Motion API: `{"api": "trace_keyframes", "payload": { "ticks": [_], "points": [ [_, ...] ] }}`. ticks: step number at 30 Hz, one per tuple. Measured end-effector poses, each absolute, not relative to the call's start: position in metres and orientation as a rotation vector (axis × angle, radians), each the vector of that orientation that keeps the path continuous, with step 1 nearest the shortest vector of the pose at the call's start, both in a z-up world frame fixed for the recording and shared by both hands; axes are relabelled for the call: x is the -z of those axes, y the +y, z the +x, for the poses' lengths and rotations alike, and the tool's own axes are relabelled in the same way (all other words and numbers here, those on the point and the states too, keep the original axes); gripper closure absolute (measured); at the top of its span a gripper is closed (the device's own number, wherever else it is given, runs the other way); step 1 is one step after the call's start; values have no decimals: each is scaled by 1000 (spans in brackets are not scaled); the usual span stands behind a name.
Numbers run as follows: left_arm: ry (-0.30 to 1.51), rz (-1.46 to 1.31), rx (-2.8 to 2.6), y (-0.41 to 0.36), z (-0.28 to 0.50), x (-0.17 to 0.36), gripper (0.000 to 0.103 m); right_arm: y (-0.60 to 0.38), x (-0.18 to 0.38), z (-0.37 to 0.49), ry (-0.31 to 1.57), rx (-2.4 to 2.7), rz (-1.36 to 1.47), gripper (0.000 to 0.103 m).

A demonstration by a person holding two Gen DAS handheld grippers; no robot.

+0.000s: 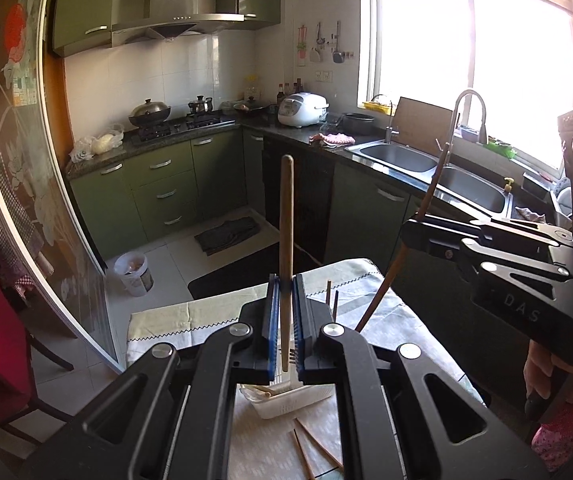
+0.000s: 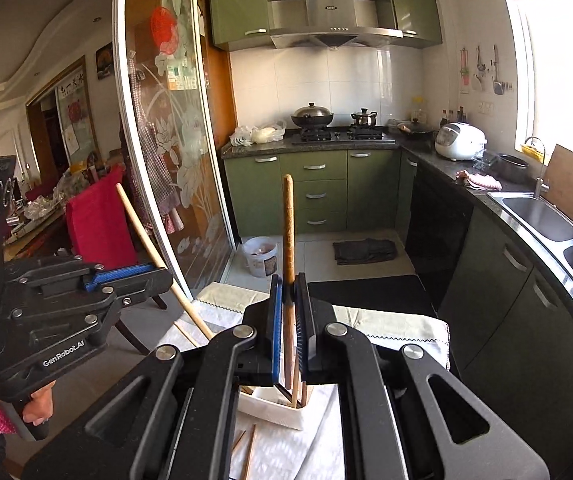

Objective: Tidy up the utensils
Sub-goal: 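Lift both chopsticks, lower them into the white holder and open both tools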

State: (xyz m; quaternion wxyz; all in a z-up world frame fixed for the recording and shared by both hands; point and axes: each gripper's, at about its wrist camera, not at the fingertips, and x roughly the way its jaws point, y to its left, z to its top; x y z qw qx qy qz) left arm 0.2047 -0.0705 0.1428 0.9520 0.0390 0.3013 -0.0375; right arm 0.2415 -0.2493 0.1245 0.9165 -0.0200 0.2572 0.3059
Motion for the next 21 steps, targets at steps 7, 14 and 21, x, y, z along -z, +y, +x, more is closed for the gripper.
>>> {"api": "trace_keyframes", "payload": {
  "ticks": [7, 14, 21],
  "points": [
    [710, 103, 46, -68, 225, -105, 96, -217, -62, 271, 627, -634, -92, 96],
    [782, 95, 39, -63, 232, -83, 94, -209, -36, 284, 681, -630, -113, 95],
    [762, 83, 50, -59, 224, -92, 88, -220, -41, 276, 663, -634, -97, 93]
  ]
}}
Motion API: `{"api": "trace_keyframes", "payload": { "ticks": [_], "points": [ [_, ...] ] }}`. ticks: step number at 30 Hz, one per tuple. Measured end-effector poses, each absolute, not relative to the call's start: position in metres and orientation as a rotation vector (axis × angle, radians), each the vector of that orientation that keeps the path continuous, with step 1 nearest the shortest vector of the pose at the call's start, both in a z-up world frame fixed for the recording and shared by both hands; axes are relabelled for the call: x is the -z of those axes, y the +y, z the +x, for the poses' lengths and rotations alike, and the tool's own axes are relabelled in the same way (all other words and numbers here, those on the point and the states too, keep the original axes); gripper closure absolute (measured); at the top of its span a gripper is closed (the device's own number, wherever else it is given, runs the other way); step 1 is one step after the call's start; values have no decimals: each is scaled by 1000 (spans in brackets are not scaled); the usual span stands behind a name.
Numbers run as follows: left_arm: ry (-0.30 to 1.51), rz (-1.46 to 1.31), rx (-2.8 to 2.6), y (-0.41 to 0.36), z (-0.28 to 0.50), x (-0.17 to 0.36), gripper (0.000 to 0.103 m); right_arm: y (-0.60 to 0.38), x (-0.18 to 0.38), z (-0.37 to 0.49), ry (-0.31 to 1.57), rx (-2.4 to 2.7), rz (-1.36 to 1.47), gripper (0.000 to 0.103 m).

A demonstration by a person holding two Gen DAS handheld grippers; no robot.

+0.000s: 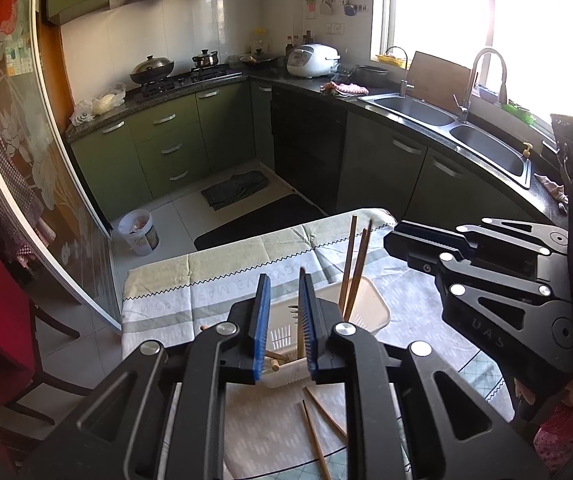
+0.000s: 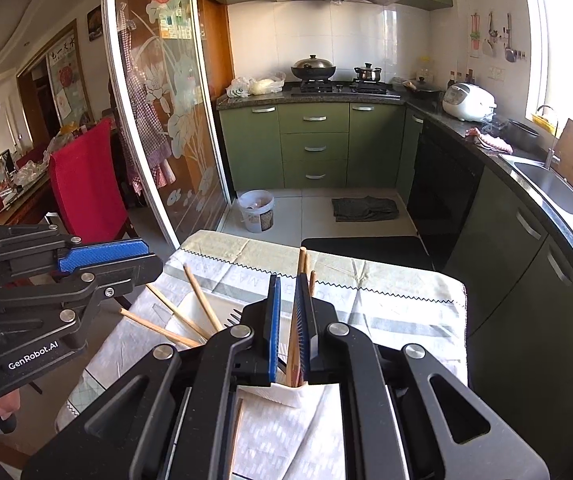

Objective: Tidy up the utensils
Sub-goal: 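Lift both chopsticks, lower them into the white holder and open both tools, then grasp a wooden chopstick with the left tool while the right tool grasps the last one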

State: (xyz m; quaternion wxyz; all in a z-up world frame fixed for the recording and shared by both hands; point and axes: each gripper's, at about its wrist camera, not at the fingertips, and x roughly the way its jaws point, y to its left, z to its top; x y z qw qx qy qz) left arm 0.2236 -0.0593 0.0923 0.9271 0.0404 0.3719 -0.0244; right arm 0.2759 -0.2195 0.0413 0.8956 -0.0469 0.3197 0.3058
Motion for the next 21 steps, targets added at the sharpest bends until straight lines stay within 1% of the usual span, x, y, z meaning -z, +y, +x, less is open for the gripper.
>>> {"api": "trace_keyframes", "payload": {
  "ticks": [1, 3, 6, 7, 8, 9, 11, 14, 15, 16, 18, 21],
  "points": [
    [752, 75, 57, -60, 219, -97, 87, -223, -43, 271, 655, -640, -89, 93],
    [729, 65, 74, -61, 207, -105, 80, -233, -48, 258, 636, -655, -72, 93],
    [723, 67, 107, -61, 182, -104, 71, -254, -52, 235, 611, -667, -52, 85],
    [733, 71, 115, -63, 174, -100, 70, -262, -50, 227, 609, -671, -48, 84],
    [752, 72, 122, -62, 167, -91, 66, -270, -46, 219, 611, -676, -46, 84],
    [778, 68, 130, -62, 161, -80, 62, -278, -42, 211, 618, -676, -46, 84],
    [857, 53, 141, -62, 153, -50, 59, -295, -28, 196, 637, -670, -44, 84],
    [1005, 16, 159, -61, 152, 6, 59, -319, -5, 180, 674, -646, -24, 83],
    [1057, 6, 158, -61, 155, 26, 59, -326, 1, 176, 685, -641, -13, 77],
    [1109, -13, 149, -60, 160, 45, 59, -333, 8, 174, 698, -634, -3, 74],
    [1204, -58, 136, -58, 170, 78, 59, -345, 18, 170, 718, -617, 8, 74],
    [1278, -74, 109, -58, 181, 106, 60, -357, 28, 167, 739, -600, 19, 74]
  ]
}}
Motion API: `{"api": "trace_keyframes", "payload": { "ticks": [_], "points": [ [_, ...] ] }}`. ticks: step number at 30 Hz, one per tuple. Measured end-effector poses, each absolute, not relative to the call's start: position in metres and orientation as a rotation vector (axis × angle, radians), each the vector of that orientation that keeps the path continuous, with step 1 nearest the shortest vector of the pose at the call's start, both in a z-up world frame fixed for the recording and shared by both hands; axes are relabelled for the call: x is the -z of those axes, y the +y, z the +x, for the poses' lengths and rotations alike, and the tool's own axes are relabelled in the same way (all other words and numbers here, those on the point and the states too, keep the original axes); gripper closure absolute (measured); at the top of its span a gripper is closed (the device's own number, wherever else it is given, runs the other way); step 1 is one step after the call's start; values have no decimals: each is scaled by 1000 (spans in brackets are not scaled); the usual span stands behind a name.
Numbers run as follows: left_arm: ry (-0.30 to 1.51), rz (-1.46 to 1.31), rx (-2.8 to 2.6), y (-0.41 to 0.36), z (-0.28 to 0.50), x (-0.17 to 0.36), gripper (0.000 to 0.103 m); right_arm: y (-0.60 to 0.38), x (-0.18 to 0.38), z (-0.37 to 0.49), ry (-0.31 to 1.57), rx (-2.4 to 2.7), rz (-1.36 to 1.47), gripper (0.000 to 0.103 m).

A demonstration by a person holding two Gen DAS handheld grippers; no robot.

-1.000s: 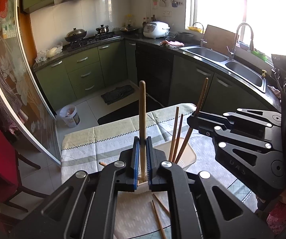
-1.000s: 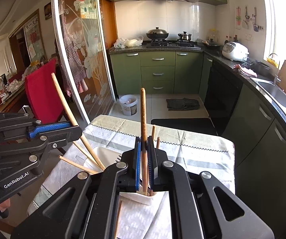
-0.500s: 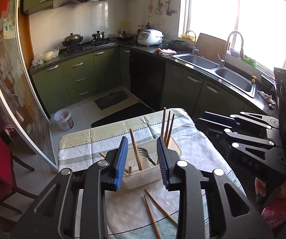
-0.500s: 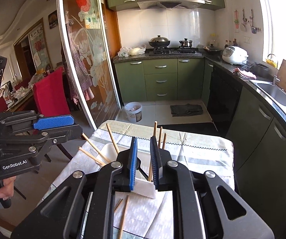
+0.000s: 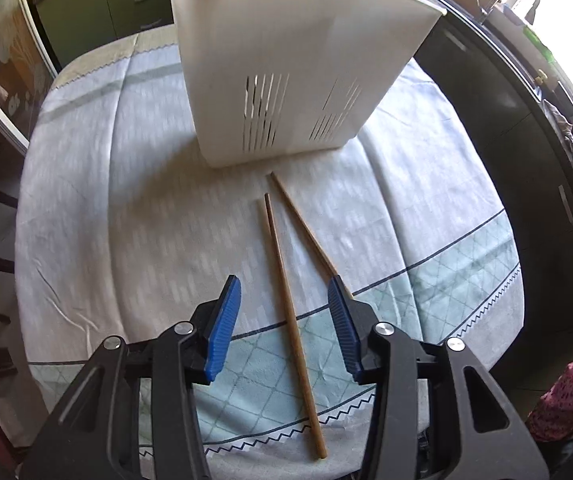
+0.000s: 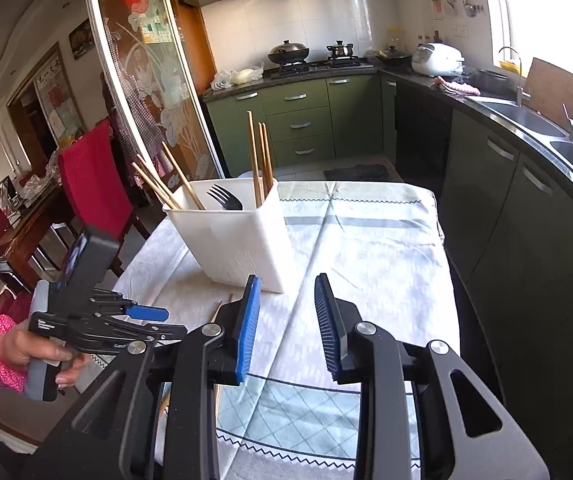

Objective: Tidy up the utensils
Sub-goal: 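Grasp a wooden chopstick with the left tool while the right tool grasps the last one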

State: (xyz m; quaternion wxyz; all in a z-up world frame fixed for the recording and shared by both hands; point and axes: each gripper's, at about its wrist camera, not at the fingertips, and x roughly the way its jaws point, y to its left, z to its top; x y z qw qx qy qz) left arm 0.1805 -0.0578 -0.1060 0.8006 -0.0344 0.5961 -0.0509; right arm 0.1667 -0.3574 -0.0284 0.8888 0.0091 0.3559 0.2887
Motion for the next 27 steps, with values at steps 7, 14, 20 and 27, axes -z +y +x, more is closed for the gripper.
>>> {"api": "trace_keyframes", "payload": {
  "ticks": [7, 14, 20, 27],
  "points": [
    [1336, -25, 65, -73, 193, 128, 65, -369, 39, 165, 763, -591, 39, 74],
    [1389, -4, 31, -82, 197, 149, 81, -362, 44, 170, 780, -611, 36, 74],
    [1379, 8, 18, -81, 195, 151, 96, -354, 47, 174, 797, -615, 27, 74],
    [1324, -64, 18, -34, 178, 136, 97, -310, 74, 179, 902, -662, -84, 74]
  ]
}}
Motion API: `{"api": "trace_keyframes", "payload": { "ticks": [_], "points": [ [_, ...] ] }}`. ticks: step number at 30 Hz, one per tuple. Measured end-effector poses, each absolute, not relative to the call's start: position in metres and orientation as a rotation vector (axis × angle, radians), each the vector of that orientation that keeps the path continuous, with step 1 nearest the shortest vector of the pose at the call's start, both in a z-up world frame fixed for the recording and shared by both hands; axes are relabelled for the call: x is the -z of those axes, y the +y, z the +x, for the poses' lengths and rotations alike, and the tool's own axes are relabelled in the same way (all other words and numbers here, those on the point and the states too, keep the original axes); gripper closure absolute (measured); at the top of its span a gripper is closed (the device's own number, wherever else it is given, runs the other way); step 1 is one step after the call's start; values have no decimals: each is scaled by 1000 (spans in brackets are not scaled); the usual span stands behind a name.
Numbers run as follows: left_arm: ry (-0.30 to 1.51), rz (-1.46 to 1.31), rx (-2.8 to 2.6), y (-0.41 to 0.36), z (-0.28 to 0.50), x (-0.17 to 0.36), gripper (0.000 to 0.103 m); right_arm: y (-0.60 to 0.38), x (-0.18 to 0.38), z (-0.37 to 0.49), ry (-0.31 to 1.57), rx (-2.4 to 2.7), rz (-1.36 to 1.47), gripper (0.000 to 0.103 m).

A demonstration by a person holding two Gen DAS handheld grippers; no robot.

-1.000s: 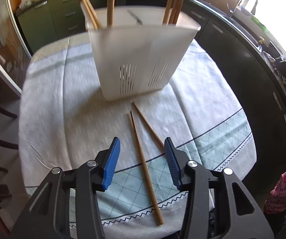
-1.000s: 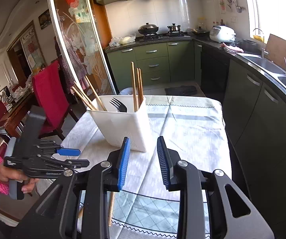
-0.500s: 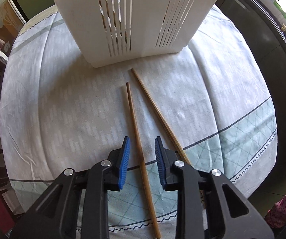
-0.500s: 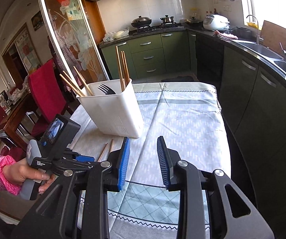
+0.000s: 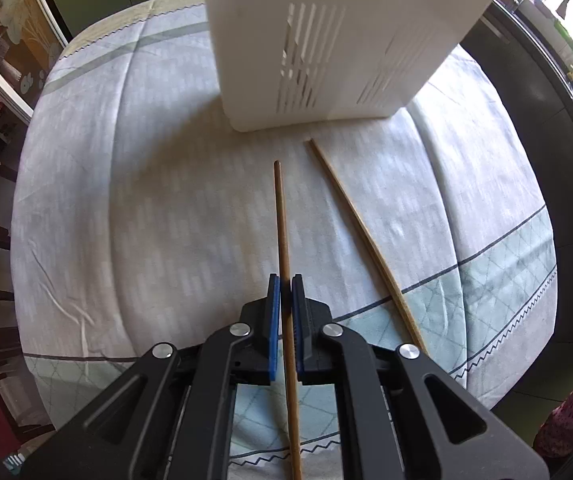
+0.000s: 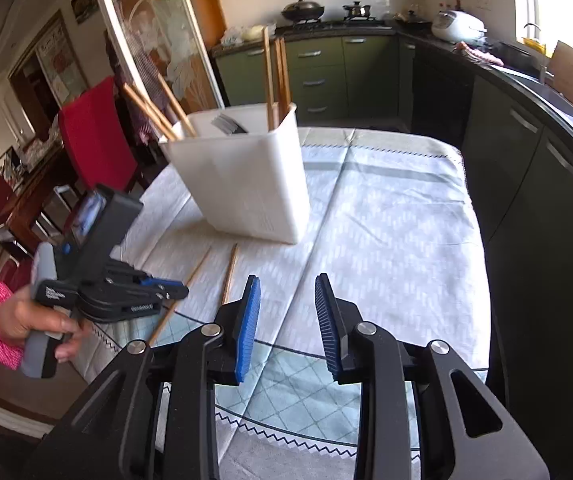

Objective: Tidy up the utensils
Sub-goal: 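Grasp a wooden chopstick with the left tool while the right tool grasps the last one, then lift both chopsticks, lower them into the white holder and open both tools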

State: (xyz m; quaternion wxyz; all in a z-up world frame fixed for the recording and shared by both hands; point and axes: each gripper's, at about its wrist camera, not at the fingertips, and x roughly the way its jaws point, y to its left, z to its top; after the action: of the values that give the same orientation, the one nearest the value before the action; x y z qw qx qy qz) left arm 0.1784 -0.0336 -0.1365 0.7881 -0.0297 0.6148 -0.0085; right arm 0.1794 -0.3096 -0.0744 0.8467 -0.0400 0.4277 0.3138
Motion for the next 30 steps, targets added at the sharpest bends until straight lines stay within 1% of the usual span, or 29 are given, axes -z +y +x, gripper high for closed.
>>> {"api": "trace_keyframes", "payload": {
  "ticks": [5, 10, 15, 20, 21, 22, 23, 25, 30],
  "points": [
    [1204, -87, 6, -5, 155, 103, 97, -245, 118, 190, 1032, -728, -206, 74],
    [1117, -83, -11, 8, 137, 80, 97, -190, 156, 197, 1106, -737, -319, 74],
    [1081, -105, -8, 18, 128, 68, 97, -159, 180, 207, 1155, -707, -372, 74],
    [1074, -112, 4, 18, 123, 68, 97, -142, 187, 209, 1159, -683, -416, 74],
    [1071, -111, 7, 19, 123, 68, 97, -140, 188, 209, 1161, -681, -421, 76],
    [1069, -110, 11, 17, 123, 67, 97, -138, 188, 209, 1160, -682, -426, 81],
    [1066, -111, 16, 16, 123, 67, 97, -135, 188, 208, 1161, -687, -428, 84],
    [1056, -113, 21, 16, 122, 64, 97, -130, 186, 207, 1164, -694, -434, 95],
    [1025, -97, 26, 12, 119, 55, 97, -134, 178, 202, 1145, -694, -396, 96]
  ]
}}
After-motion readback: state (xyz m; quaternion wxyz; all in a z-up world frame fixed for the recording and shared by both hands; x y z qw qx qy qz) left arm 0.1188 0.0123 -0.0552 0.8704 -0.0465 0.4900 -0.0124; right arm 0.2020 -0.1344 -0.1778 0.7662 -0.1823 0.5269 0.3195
